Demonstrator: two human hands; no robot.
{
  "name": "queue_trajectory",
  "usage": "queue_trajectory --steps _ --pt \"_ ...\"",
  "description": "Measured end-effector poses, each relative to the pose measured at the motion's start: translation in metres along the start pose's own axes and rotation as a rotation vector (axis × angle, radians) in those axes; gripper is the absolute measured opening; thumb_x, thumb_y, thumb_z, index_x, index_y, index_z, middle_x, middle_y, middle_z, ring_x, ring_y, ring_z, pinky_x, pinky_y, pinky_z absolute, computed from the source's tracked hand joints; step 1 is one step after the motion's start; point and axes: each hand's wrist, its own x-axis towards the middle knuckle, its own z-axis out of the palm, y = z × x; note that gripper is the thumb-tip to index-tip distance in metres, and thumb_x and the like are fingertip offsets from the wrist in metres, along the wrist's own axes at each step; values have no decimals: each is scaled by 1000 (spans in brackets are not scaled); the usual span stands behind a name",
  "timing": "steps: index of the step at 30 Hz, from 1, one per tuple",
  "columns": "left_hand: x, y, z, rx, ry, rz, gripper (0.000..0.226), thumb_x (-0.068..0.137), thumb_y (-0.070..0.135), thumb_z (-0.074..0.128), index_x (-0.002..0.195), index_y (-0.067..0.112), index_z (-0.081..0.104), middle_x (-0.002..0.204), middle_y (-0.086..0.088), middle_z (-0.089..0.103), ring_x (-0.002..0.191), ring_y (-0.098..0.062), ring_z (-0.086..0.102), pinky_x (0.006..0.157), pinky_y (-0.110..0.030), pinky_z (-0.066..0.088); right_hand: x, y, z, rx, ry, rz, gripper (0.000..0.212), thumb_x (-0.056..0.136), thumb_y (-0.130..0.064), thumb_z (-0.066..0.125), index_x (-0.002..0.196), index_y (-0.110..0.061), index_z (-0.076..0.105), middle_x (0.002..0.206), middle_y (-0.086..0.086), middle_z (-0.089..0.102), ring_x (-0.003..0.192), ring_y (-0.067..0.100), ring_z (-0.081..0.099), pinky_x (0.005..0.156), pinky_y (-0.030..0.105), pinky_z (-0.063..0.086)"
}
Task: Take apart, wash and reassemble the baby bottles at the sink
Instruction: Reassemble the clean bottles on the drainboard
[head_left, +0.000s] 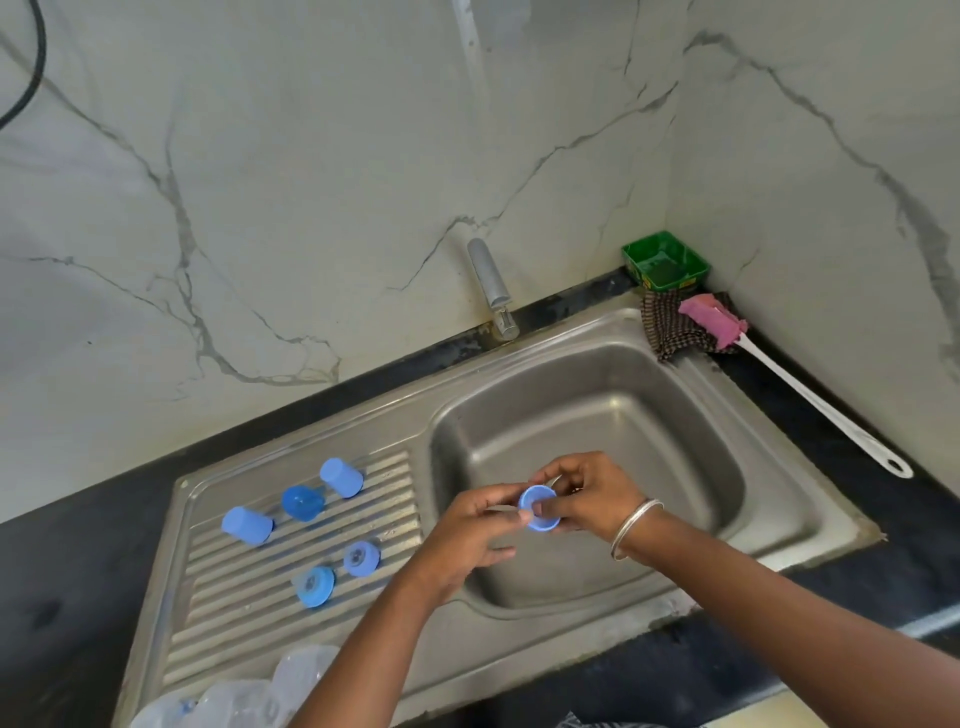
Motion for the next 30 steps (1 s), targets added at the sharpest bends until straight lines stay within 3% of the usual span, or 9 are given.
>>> queue_trajectory --steps 2,5,7,9,13,20,24,27,30 --pt "2 1 5 54 111 14 18 90 30 72 107 29 76 102 11 75 101 1 67 87 -37 59 2 4 2 -88 27 -30 23 65 -6 85 84 -14 74 57 1 67 56 18 67 59 35 59" --pt "7 -2 10 423 288 203 15 90 24 70 101 28 79 72 19 70 70 6 65 69 -17 52 2 6 7 -179 106 -53 20 62 -15 87 76 -22 75 58 0 69 57 18 70 61 35 61" --pt "9 -6 11 508 328 227 13 90 28 66 91 28 79 61 6 64 55 -2 54 59 -29 51 1 6 10 -146 158 -56 17 65 -11 87 73 -21 76 60 0 70 59 15 69 59 34 61" --pt "13 -10 11 524 355 218 17 90 30 63 90 21 78 66 -11 65 53 -14 52 61 -43 55 -1 5 10 -110 152 -69 12 69 -9 85 75 -16 77 67 2 72 63 17 71 60 36 61" --pt "13 -14 10 486 384 225 15 92 28 66 92 20 79 68 -7 69 65 -27 65 65 -45 58 -4 3 8 -89 155 -81 3 78 -12 79 78 -12 77 70 4 72 63 24 72 62 42 62" --pt "8 -13 15 476 415 254 12 91 24 69 86 20 79 63 0 68 51 -3 52 50 -16 38 -6 6 13 -284 148 -174 10 80 -20 74 74 -24 69 65 -3 67 56 16 69 59 44 60" --pt "9 -17 15 475 461 253 13 89 26 70 82 20 79 62 0 68 51 -4 51 51 -17 37 -8 6 19 -344 172 -205 9 84 -17 72 76 -21 68 62 -10 65 52 8 67 59 37 58" --pt "9 -19 12 458 481 248 11 90 27 70 88 22 80 60 10 67 53 -1 57 52 -12 38 -6 3 17 -378 134 -192 13 78 -18 77 75 -29 71 67 -12 67 57 1 65 60 20 53" --pt "7 -19 10 492 458 251 13 92 27 68 95 24 80 59 13 65 54 0 58 54 -11 39 -1 4 12 -372 64 -122 20 60 -21 83 76 -30 73 70 -11 70 63 7 66 67 29 57"
